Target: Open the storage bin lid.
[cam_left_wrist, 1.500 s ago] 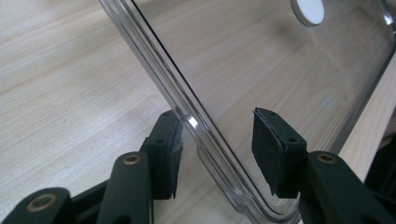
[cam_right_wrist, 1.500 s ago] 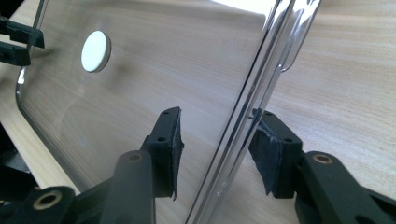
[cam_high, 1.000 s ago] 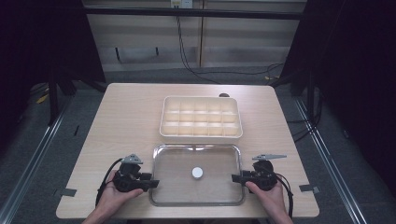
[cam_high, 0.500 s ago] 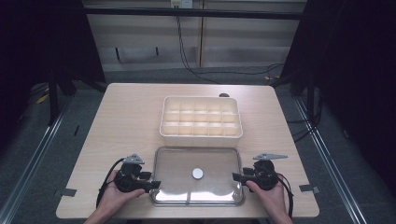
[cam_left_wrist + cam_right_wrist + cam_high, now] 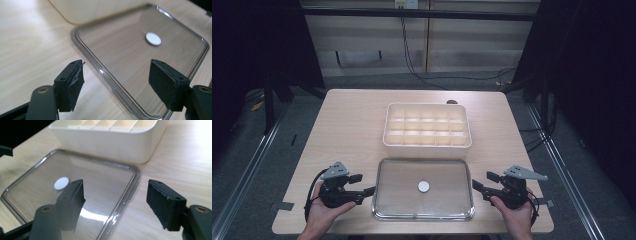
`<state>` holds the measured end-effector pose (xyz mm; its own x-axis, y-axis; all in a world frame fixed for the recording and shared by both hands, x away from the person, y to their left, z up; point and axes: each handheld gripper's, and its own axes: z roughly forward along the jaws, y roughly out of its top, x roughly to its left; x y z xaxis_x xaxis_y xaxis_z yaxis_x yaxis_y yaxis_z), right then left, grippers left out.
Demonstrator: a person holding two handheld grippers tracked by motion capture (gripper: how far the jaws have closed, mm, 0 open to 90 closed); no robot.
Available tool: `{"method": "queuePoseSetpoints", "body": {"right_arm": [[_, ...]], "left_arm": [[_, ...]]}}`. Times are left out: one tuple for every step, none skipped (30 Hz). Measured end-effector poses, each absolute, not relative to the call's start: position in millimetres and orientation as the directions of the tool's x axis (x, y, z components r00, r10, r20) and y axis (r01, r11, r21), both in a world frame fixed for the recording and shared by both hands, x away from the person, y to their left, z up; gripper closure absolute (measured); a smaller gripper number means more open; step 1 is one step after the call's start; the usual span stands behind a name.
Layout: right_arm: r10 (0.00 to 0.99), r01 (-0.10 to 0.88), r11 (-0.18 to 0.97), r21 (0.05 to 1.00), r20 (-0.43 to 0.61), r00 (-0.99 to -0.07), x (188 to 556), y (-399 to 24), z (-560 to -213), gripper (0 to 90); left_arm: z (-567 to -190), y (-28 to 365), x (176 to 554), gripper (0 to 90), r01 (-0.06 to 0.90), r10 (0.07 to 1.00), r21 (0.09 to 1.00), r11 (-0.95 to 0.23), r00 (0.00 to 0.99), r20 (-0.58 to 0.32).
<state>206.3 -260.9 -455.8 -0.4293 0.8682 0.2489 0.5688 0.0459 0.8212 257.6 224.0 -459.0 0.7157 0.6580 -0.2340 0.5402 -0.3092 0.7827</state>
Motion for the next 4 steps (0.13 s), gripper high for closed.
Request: {"method": "queuePoseSetpoints", "body": {"right_arm": [[0.871, 0.553, 0.034, 0.832, 0.247, -0.425, 203.8, -263.8, -453.6, 27.8], [0.87, 0.538, 0.025, 0.843, 0.247, -0.427, 202.0, -266.6, -451.5, 27.1], [0.875, 0.522, 0.013, 0.853, 0.243, -0.419, 200.0, -269.6, -449.4, 27.1], [0.882, 0.501, 0.001, 0.865, 0.236, -0.409, 198.0, -272.0, -447.7, 26.1]], "left_arm": [[-456.6, 227.8, 257.0, 26.0, 0.521, 0.653, 0.8, -0.297, 0.723, -0.228], [-454.6, 230.6, 256.5, 23.4, 0.508, 0.656, 0.814, -0.282, 0.721, -0.223], [-453.4, 232.9, 256.5, 22.2, 0.503, 0.657, 0.823, -0.265, 0.719, -0.228], [-453.1, 235.2, 257.2, 21.3, 0.503, 0.657, 0.826, -0.254, 0.716, -0.234]]}}
